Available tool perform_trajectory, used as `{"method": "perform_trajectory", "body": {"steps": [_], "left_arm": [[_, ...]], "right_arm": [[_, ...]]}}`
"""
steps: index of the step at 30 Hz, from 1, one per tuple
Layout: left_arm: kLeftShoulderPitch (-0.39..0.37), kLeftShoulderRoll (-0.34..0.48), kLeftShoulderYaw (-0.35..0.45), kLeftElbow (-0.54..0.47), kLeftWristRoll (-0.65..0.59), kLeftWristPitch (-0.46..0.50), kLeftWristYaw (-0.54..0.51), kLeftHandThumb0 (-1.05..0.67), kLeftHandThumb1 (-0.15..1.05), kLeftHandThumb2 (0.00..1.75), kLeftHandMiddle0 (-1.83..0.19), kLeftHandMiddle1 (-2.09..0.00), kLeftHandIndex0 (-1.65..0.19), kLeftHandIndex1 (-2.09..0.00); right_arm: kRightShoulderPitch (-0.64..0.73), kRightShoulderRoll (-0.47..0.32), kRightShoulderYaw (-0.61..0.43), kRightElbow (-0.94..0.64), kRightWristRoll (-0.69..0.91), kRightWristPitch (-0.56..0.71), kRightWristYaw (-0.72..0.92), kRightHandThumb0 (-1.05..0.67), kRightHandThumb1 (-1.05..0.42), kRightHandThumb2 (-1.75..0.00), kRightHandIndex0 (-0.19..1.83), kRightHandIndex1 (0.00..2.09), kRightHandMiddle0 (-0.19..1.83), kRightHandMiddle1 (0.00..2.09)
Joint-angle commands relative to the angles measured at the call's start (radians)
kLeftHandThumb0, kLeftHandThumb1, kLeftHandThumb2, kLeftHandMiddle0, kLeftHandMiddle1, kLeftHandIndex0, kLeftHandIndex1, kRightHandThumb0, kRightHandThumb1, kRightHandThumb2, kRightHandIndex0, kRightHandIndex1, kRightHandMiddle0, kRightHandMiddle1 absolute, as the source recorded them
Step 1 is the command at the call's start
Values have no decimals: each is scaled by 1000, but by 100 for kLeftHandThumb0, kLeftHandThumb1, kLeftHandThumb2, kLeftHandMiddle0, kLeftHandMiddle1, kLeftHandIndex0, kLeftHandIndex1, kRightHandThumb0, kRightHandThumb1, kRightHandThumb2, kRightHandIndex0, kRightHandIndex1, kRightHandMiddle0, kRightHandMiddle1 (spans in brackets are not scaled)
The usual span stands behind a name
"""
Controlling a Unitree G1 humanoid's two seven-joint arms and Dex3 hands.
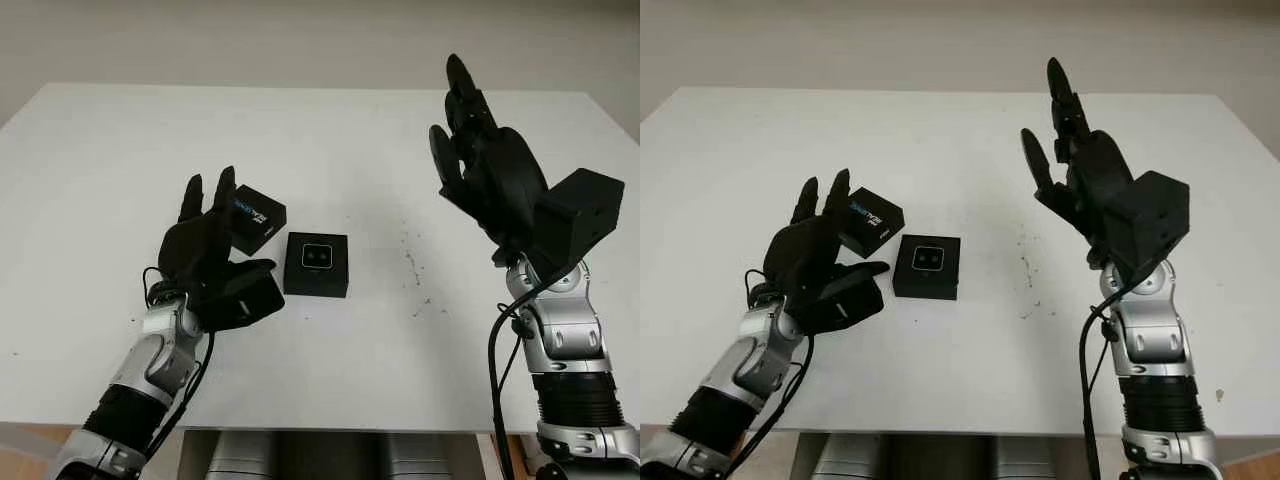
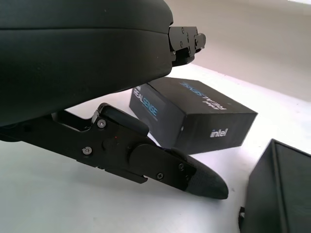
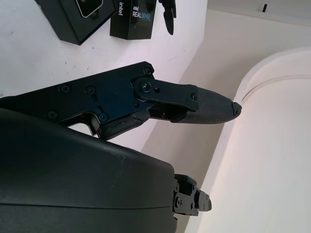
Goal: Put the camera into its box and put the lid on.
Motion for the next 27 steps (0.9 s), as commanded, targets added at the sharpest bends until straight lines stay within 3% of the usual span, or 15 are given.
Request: {"method": "perform_trajectory", "body": {"steps": [1,13,19,23,25,27], "left_arm": [[-26,-8,14,11,-18,-21,20,-73,95,5,19,0,9,-7],[-67,-21,22,54,-93,-61,18,-65,90,4,12,-6,-6,-10],[-99,-15,12,115,-91,-120,58,-41,91,5,-16,-13,-28,-13],[-125,-10,0,162,-77,-146,68,-28,94,6,-33,-32,-44,-23],[-136,-8,-6,183,-67,-156,80,-25,95,5,-22,-65,-40,-46],[-152,-7,-14,214,-55,-164,91,-19,94,5,-22,-75,-39,-65]], "right_arm": [[6,0,3,-6,1,-7,2,-66,-105,-60,-19,4,-13,1],[5,0,4,-19,-13,-1,-2,-67,-105,-60,-18,5,-11,2],[13,-1,3,-37,-19,16,-14,-69,-105,-58,-17,6,-10,2],[19,-3,1,-46,-22,18,-18,-68,-105,-58,-15,6,-9,3],[21,-3,0,-48,-19,17,-18,-68,-105,-58,-16,6,-9,3],[23,-6,0,-53,-22,20,-18,-68,-105,-58,-15,6,-8,3]]}}
